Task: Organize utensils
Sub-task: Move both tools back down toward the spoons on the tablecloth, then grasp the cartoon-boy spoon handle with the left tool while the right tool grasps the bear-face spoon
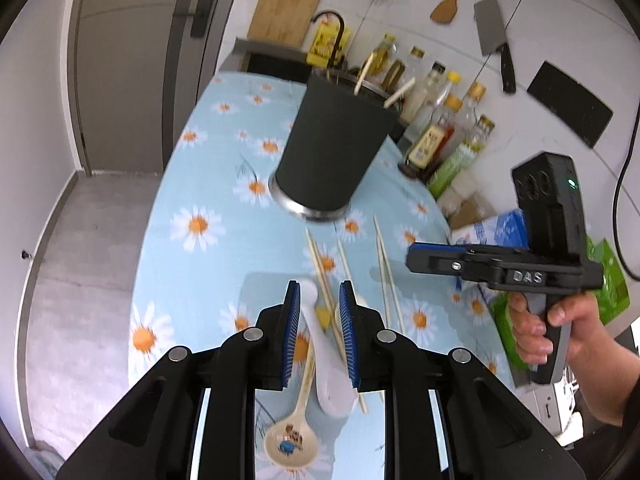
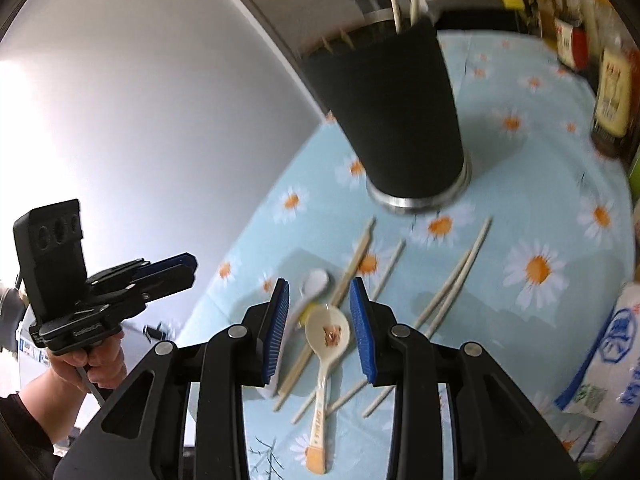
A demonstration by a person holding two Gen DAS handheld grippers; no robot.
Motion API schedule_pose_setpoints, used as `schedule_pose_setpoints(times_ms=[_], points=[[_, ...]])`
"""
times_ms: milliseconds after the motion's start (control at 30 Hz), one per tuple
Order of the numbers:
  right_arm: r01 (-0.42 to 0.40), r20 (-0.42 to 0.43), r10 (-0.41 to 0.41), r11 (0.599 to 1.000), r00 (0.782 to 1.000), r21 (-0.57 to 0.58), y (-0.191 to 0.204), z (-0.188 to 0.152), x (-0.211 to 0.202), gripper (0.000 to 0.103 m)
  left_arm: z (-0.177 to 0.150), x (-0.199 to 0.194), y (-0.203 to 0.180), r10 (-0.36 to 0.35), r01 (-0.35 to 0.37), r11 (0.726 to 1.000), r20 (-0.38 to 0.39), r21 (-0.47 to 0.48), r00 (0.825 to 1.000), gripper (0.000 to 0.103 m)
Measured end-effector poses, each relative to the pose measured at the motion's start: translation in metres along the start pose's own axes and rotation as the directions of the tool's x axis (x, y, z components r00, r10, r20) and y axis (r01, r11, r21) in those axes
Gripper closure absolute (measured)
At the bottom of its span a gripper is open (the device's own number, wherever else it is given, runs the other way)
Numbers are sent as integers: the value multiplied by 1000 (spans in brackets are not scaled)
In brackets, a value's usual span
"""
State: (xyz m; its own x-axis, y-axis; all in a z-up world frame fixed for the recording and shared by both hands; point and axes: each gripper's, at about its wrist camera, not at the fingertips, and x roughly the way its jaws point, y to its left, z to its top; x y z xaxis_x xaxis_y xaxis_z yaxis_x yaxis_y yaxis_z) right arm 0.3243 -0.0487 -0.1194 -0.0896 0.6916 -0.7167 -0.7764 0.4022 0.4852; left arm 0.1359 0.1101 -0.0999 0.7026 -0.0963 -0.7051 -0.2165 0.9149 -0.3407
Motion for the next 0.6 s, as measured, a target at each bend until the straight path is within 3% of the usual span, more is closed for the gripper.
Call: schedule_pose_setpoints(times_ms=[233,467,600], points=[[4,-148,-2,1000,989,9,-16,-13,45,70,-28,13,6,10,-11,1000,-90,-5,996,84],[1,-213,5,1000,977,30,-27,-16,69,70,-45,21,13,10,-10,1000,-165,2,986,84],[4,-224,4,999,974,33,-29,-15,75,79,-49,25,17,14,-12,1000,-207,10,978,84]])
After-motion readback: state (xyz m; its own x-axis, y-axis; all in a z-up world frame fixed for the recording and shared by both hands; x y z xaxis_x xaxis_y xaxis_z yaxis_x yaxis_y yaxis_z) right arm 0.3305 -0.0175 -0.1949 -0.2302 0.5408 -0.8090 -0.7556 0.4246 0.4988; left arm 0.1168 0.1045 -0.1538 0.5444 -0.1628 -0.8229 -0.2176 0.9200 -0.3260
